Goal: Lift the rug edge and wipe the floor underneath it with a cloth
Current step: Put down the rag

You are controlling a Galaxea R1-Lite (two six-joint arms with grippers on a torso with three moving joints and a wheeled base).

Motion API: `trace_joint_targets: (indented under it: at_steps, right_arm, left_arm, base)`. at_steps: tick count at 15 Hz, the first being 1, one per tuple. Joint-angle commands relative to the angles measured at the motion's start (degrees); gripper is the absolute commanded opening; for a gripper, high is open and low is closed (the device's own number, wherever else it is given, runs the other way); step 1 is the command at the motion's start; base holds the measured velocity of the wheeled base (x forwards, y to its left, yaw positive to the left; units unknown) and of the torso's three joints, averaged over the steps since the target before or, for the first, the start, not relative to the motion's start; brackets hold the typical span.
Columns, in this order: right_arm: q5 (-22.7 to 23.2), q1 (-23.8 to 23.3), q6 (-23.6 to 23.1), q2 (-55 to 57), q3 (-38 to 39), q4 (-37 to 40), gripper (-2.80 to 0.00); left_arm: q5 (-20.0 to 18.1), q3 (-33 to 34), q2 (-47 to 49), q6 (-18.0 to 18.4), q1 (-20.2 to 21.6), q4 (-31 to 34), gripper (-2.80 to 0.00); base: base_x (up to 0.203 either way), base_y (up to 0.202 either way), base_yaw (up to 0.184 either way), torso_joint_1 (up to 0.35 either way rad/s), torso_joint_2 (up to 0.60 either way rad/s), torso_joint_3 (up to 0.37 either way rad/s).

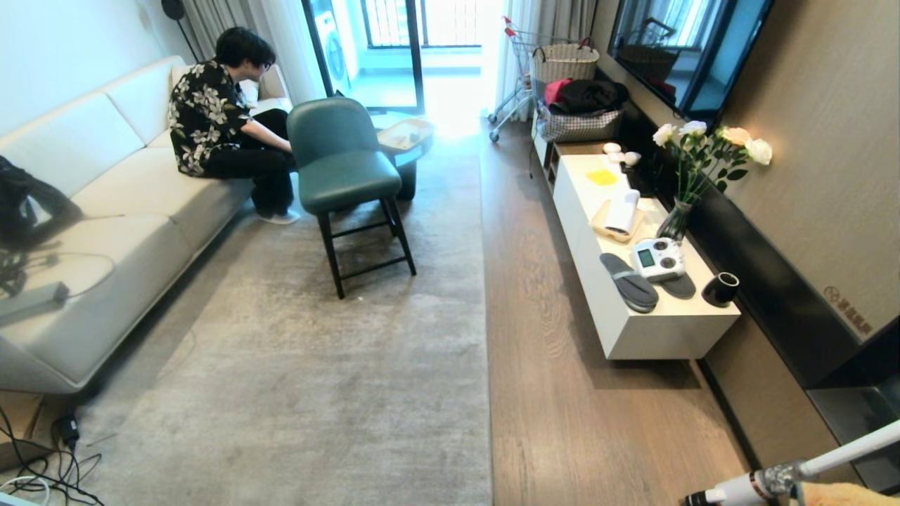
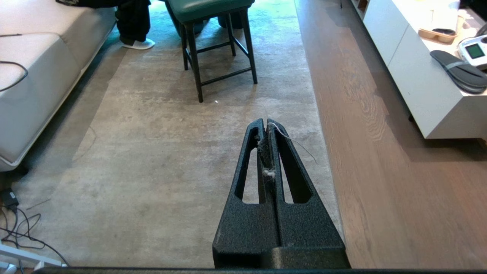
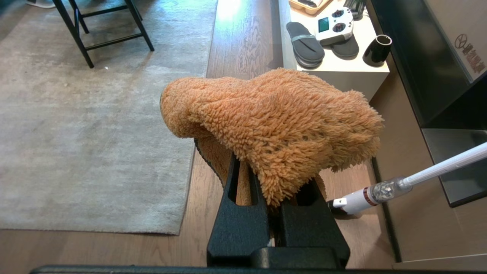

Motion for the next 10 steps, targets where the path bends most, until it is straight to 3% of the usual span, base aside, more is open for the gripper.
trace_joint_targets:
  at_steps: [1, 10]
  right_arm:
    - [0.03, -0.04, -0.05, 0.07, -0.02, 0.09, -2.8]
    - [0.03, -0.01, 0.04, 0.07, -0.02, 0.09, -2.8]
  left_arm:
    - [0.01, 0.0, 0.0, 0.02, -0.02, -0.01, -2.8]
    - [0.01, 0.0, 0.0, 0.02, -0.02, -0.01, -2.8]
  base:
    - [0.0, 0.0, 0.0, 0.0, 0.0, 0.0]
    - [0.0, 0.0, 0.0, 0.0, 0.0, 0.0]
